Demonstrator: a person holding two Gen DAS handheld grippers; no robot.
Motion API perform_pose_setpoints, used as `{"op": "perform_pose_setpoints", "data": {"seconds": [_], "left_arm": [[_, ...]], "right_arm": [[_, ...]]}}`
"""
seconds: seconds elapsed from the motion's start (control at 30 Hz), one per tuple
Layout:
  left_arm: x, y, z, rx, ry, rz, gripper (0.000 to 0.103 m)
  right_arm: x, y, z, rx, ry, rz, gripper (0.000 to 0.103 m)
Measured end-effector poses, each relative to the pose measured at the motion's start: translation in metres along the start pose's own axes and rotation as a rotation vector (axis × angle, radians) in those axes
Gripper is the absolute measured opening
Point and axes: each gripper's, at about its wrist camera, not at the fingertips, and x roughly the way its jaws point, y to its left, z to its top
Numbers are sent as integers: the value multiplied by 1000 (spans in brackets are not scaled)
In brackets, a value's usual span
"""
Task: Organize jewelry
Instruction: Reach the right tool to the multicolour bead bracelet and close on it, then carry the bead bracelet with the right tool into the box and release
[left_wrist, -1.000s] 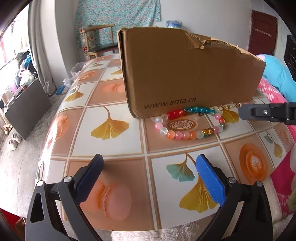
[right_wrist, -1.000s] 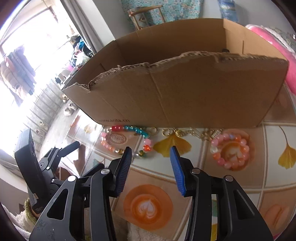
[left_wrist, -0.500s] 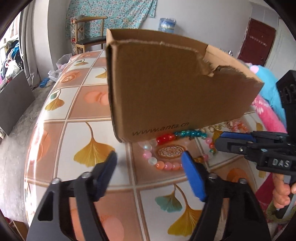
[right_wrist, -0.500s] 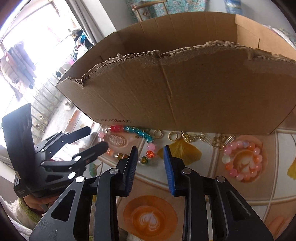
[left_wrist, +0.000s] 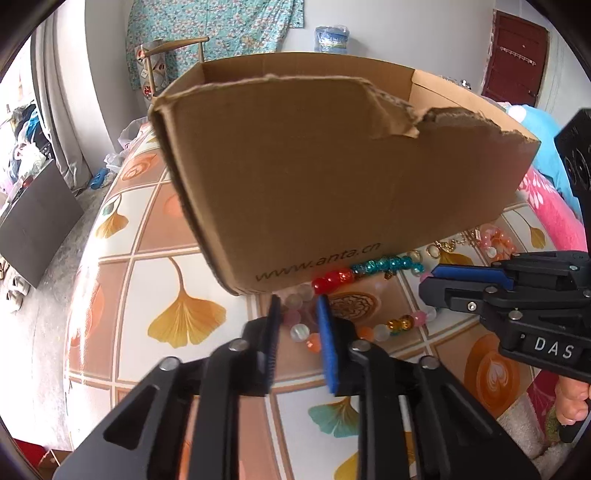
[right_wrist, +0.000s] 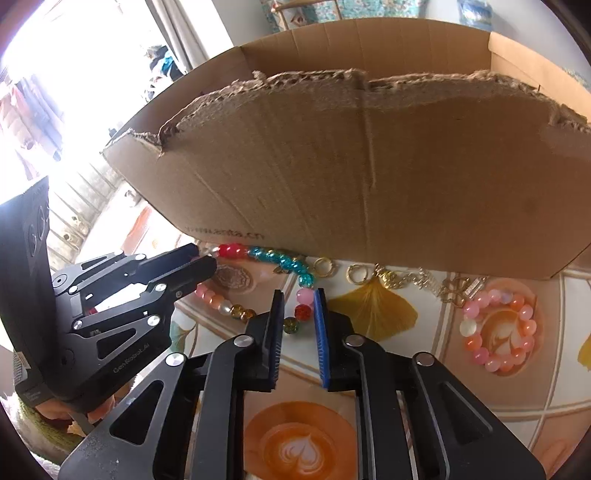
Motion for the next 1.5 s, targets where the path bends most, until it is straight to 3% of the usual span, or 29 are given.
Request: {"op": "perform_pose_setpoints", "data": {"seconds": [0.23,0.53,0.83,1.07,1.2,1.3,1.4,1.5], "left_arm": [[-4,2,-3,-12,11,7,12],[-9,-4,-10,-12,-45,36,10],[-55,-11,-13,8,-147,37,9],[-109,-20,-2,58,-284,29,9],[-139,-23,17,92,-377,14,9],[-153,-22,40,120,-437,-4,9],[-155,-25,67,151,-471,-9,10],[-141,-17,100,173,-446,-7,10]], "right_arm": [[2,6,-4,26,8,1,12],[-11,7,-17,6,-36,-30,7],[-51,23,-34,-27,-110,-44,7],[-93,31,-32,-83,-211,-50,7],[-117,37,-22,-137,-280,-44,7],[-131,44,7,-208,-330,-49,7],[-132,38,39,-243,-341,-37,7],[-120,26,83,-262,-290,-24,7]]}}
